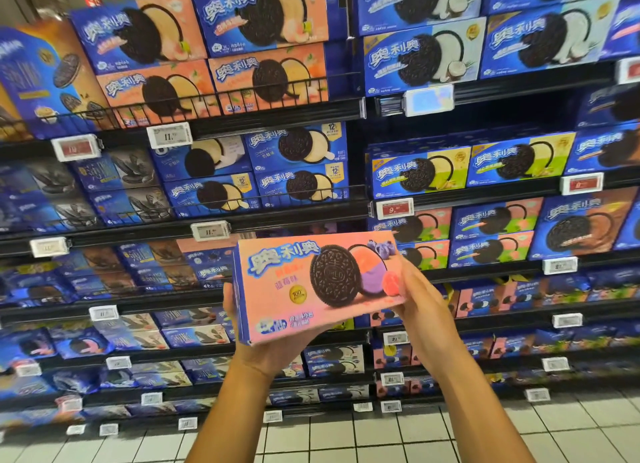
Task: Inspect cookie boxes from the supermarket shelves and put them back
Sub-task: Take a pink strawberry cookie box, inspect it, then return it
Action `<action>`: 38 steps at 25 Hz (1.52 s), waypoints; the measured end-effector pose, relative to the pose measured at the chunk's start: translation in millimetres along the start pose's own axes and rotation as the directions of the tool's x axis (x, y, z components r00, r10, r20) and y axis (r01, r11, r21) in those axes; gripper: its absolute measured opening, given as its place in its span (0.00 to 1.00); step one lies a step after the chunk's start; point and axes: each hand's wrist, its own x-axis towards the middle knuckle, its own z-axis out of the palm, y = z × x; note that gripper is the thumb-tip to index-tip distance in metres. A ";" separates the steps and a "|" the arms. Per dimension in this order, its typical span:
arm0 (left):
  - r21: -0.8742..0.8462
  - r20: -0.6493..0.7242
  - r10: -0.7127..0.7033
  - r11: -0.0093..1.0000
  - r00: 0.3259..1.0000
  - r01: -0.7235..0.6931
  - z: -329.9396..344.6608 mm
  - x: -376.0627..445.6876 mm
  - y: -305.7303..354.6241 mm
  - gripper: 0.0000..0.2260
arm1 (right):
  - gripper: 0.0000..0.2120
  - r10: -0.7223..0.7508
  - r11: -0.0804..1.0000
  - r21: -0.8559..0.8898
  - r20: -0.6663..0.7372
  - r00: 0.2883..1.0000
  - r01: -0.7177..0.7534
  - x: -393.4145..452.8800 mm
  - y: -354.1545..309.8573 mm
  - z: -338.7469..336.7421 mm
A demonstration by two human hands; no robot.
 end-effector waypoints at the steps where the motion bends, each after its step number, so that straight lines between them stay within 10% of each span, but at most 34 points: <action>1: 0.030 -0.091 0.036 0.999 0.995 -0.033 -1.3 -2.4 3.5 0.39 | 0.32 -0.037 0.999 0.001 -0.018 0.999 0.037 -1.6 -2.9 0.7; 9: 0.488 -0.463 0.344 0.868 0.817 -0.089 -0.6 -4.1 26.4 0.15 | 0.18 -0.296 0.954 -0.015 -0.173 0.939 0.298 -6.1 -26.7 -7.0; 15: 0.704 -0.370 0.273 0.706 0.888 0.076 4.0 -18.4 42.8 0.28 | 0.22 -0.241 0.970 -0.003 -0.202 0.949 0.245 -9.4 -21.5 -8.1; 25: 0.692 -0.298 0.303 0.722 0.905 -0.013 5.7 -19.9 41.2 0.28 | 0.19 -0.280 0.950 0.100 -0.149 0.948 0.296 -7.3 -17.9 -13.3; 38: 0.929 -0.028 0.406 0.348 0.913 -0.127 25.7 -13.0 57.9 0.25 | 0.26 -0.434 0.892 0.126 -0.022 0.901 0.433 0.7 -20.3 -23.5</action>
